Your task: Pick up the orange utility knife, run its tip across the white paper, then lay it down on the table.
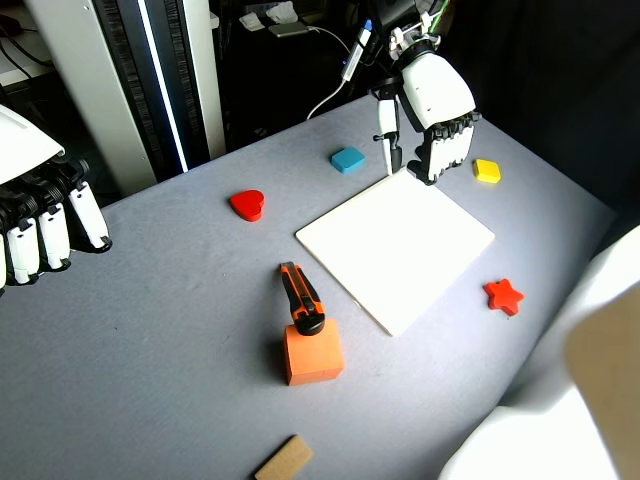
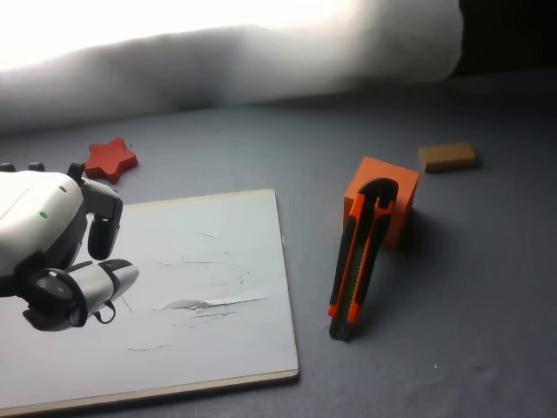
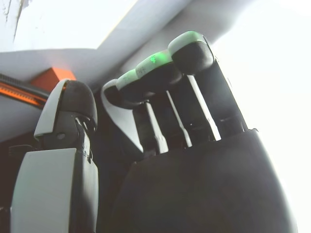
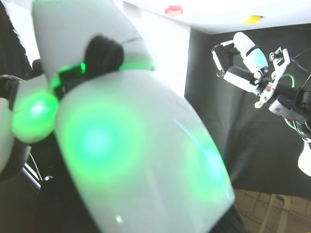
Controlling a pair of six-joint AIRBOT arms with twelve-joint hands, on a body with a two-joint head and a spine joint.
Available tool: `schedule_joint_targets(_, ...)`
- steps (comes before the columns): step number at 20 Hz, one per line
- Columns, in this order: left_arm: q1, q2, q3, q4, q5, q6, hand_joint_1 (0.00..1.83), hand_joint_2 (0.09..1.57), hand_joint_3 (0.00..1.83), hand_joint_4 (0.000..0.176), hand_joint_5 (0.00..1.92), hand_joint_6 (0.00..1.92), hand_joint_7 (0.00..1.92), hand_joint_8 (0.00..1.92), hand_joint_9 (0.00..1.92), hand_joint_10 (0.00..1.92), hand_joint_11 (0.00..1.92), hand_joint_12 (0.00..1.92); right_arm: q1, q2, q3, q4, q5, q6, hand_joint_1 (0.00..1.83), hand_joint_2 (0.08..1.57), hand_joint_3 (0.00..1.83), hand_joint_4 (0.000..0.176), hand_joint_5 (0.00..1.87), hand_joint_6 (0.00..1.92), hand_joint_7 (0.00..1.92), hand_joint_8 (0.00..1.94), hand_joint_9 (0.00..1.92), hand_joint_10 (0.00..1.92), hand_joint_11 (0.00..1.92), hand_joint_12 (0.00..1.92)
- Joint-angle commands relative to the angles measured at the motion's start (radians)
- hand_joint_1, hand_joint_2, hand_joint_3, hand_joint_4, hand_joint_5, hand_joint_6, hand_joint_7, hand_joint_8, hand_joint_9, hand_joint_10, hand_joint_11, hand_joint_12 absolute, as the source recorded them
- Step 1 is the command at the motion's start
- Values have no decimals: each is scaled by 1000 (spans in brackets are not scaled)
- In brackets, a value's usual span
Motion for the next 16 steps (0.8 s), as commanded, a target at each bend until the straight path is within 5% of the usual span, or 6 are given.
schedule_joint_targets(1,-9,0,3,58,-80,4,130,1158,232,21,0,5,0,9,0,12,0,331,6,3,2,10,80,-8,297,999,233,0,0,0,0,8,0,4,0,0)
schedule_joint_targets(2,-6,-7,3,58,-90,4,122,1270,28,22,0,0,0,0,0,0,0,294,6,3,1,10,80,-8,290,1092,44,0,0,0,0,0,0,0,0,0)
schedule_joint_targets(8,42,-26,4,108,-122,-57,109,1284,5,10,0,0,0,0,0,0,0,286,5,1,-3,9,94,-7,293,1091,19,0,0,0,0,0,0,0,0,0)
schedule_joint_targets(12,94,-27,-2,128,-207,-114,98,1287,1,13,0,0,0,0,0,0,0,178,23,-23,-3,-102,118,68,1000,1031,0,0,0,0,0,0,0,0,0,0)
schedule_joint_targets(14,103,-27,-2,128,-211,-117,130,1283,0,15,0,0,0,0,0,0,0,185,49,-53,-1,-175,117,137,1155,1063,1,0,0,0,0,0,0,0,0,0)
schedule_joint_targets(16,116,-27,-1,128,-211,-125,145,1285,0,13,0,0,0,0,0,0,0,190,106,-127,30,-462,148,391,1197,1053,0,0,0,0,0,0,0,0,0,0)
